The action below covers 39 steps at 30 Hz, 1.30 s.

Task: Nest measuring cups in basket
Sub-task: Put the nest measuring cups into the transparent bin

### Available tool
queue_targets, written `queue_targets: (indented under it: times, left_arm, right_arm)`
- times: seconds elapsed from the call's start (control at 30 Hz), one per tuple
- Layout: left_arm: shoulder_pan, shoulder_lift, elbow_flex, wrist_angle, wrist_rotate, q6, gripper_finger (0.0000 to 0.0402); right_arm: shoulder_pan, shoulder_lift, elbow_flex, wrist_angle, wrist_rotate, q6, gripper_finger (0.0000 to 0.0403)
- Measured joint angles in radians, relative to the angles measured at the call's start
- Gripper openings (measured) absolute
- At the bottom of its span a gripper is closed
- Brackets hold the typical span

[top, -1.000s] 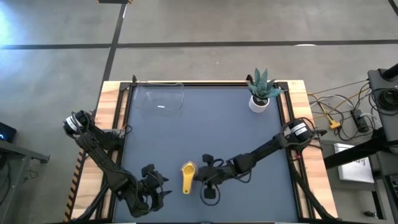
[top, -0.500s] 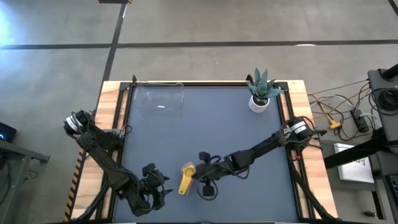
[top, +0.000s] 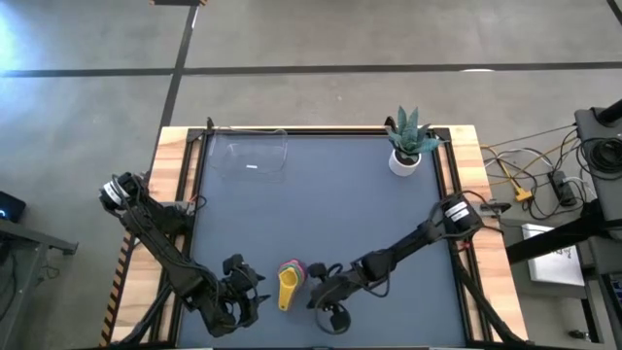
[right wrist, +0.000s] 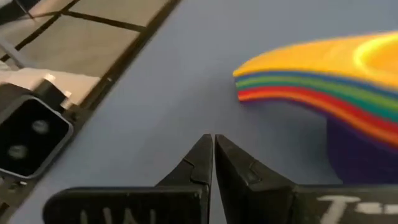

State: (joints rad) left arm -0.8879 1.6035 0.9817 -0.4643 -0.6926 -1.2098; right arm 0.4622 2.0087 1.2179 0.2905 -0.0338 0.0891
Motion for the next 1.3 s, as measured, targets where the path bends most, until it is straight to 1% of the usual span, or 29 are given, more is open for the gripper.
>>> queue_targets:
  times: [0.5,0.67,0.77,1.0,1.1,1.2,1.3]
  left_arm:
    - [0.002,0.000,0.000,-0.005,0.003,0.086,0.0233]
    - [0.012,-0.001,0.000,-0.028,0.005,0.098,0.0233]
    - [0.021,-0.002,0.000,-0.049,0.030,0.099,0.0233]
    - [0.053,-0.002,0.000,-0.068,0.032,0.112,0.0233]
    - [0.064,-0.002,0.000,-0.069,0.032,0.120,0.0233]
    - [0.070,-0.002,0.000,-0.068,0.031,0.121,0.0233]
    - [0.076,-0.002,0.000,-0.067,0.029,0.123,0.0233]
  right_arm:
    - [-0.052,0.011,0.000,0.007,0.008,-0.023,0.0009]
    - [-0.080,0.011,0.000,0.007,0.008,-0.023,0.0009]
    - [-0.091,0.011,0.000,0.006,0.007,-0.023,0.0009]
    - [-0.107,0.011,0.000,-0.004,0.008,-0.048,0.0009]
    - [-0.109,0.001,0.000,-0.032,0.018,-0.048,0.0009]
    - [-0.109,-0.017,0.000,-0.084,0.060,-0.047,0.0009]
    - [-0.109,-0.036,0.000,-0.136,0.064,-0.033,0.0009]
